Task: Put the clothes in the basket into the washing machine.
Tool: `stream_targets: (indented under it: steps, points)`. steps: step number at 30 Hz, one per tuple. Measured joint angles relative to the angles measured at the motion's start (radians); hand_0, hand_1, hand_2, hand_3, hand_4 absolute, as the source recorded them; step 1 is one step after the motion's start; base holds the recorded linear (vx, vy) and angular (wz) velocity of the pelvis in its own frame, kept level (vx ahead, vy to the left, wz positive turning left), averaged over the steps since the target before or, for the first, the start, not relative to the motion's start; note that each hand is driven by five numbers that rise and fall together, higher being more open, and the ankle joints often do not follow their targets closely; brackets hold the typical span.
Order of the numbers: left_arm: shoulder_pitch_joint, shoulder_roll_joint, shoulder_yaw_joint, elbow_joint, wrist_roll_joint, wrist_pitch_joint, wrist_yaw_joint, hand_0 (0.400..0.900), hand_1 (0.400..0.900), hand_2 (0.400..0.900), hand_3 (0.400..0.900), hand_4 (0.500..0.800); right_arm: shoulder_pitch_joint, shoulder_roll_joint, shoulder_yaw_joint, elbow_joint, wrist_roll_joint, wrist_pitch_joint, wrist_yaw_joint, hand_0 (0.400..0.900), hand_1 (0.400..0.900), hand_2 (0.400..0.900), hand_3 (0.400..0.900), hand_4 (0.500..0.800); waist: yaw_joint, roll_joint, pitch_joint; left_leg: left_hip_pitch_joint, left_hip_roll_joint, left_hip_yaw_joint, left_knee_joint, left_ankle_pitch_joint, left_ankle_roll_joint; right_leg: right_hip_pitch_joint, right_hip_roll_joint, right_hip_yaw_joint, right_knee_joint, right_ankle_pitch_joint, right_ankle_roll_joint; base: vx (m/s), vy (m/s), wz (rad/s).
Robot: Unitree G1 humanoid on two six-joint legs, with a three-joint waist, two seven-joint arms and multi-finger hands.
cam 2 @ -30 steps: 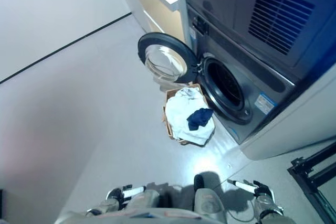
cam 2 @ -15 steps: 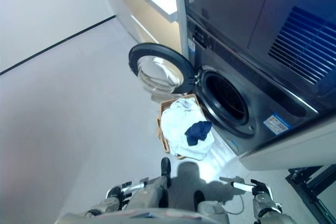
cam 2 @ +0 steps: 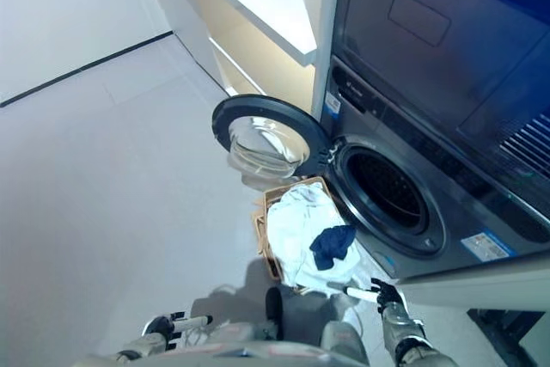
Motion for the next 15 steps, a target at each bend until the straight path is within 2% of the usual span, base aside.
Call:
stream_targets:
  steps: [1, 2, 5, 8, 13, 15]
  points:
    - [-0.005, 0.002, 0.0, 0.0, 0.0, 0.0, 0.004, 0.9, 0.9, 0.9, 0.9, 0.8, -0.002, 0.0, 0.009, -0.001, 0.0, 0.002, 0.0, 0.9, 0.9, 0.9, 0.9, 0.8, 0.002, -0.004, 0.005, -0.003, 0.0, 0.0, 0.0, 0.002, -0.002, -0.011, 0.003, -0.008, -0.08, 0.038, -0.001, 0.0, -0.07, 0.18]
    - [-0.005, -0.002, -0.001, 0.0, 0.0, 0.0, 0.007, 0.9, 0.9, 0.9, 0.9, 0.8, -0.002, -0.001, 0.011, -0.004, 0.0, 0.002, -0.002, 0.9, 0.9, 0.9, 0.9, 0.8, 0.002, -0.002, 0.012, 0.0, 0.004, -0.007, 0.0, 0.004, -0.003, -0.014, 0.005, -0.02, -0.141, 0.111, -0.001, -0.02, -0.118, 0.26]
    - [-0.007, -0.005, 0.001, 0.0, 0.001, 0.001, 0.012, 0.9, 0.9, 0.9, 0.9, 0.8, -0.01, -0.001, 0.028, -0.014, -0.001, 0.002, -0.005, 0.9, 0.9, 0.9, 0.9, 0.8, 0.0, -0.019, 0.038, 0.0, 0.008, -0.012, 0.0, 0.012, -0.024, 0.004, 0.011, -0.019, -0.298, 0.261, 0.0, 0.0, -0.168, 0.25]
    - [-0.003, -0.011, 0.003, -0.002, 0.001, 0.001, 0.012, 0.9, 0.9, 0.9, 0.9, 0.8, -0.002, -0.004, 0.027, -0.019, -0.017, 0.004, -0.012, 0.9, 0.9, 0.9, 0.9, 0.8, 0.0, -0.038, 0.058, 0.006, 0.009, -0.018, 0.0, 0.015, -0.059, 0.032, 0.005, -0.048, -0.351, 0.368, -0.025, -0.01, -0.262, 0.22]
    - [-0.004, -0.037, 0.007, -0.012, -0.001, 0.0, 0.014, 0.9, 0.9, 0.9, 0.9, 0.8, -0.018, -0.02, 0.025, -0.016, -0.033, 0.006, -0.029, 0.9, 0.9, 0.9, 0.9, 0.8, -0.025, 0.006, 0.101, -0.005, 0.05, -0.056, -0.004, 0.034, -0.112, 0.023, 0.045, -0.084, -0.319, 0.36, -0.085, -0.03, -0.286, 0.28]
    - [-0.011, -0.048, 0.005, -0.012, -0.004, 0.0, 0.017, 0.9, 0.9, 0.9, 0.9, 0.8, -0.025, -0.033, 0.028, -0.017, -0.033, 0.01, -0.032, 0.9, 0.9, 0.9, 0.9, 0.8, -0.027, 0.018, 0.112, -0.025, 0.066, -0.072, -0.004, 0.038, -0.129, -0.006, 0.058, -0.107, -0.281, 0.339, -0.122, -0.05, -0.233, 0.34]
